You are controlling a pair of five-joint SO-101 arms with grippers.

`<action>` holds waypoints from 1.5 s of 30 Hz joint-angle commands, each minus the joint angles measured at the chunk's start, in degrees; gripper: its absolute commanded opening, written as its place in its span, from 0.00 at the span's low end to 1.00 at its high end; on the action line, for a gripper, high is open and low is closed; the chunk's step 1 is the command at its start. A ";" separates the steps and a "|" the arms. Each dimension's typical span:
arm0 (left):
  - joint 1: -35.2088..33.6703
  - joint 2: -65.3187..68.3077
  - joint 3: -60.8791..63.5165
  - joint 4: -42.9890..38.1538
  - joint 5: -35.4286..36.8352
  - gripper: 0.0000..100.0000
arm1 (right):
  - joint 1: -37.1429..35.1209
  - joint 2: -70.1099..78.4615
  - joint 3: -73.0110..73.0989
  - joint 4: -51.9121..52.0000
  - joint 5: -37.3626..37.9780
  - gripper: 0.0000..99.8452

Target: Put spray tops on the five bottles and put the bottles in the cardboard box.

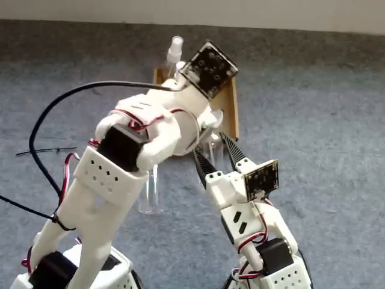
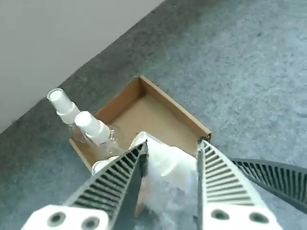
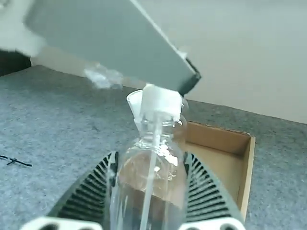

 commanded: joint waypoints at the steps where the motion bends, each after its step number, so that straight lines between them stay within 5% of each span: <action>1: 1.89 -0.31 -3.65 0.09 -0.26 0.16 | 0.75 -0.04 -0.66 -1.19 -0.62 0.00; 15: -8.75 9.54 -10.68 -8.09 0.00 0.16 | 0.75 -0.04 -0.66 -1.19 -0.62 0.00; 31: 2.68 6.73 -10.15 2.73 0.09 0.16 | 0.75 -0.04 -0.57 -1.19 -0.62 0.00; 45: -2.33 1.71 -18.24 2.55 -0.26 0.16 | 0.75 -0.04 -0.57 -1.19 -0.62 0.00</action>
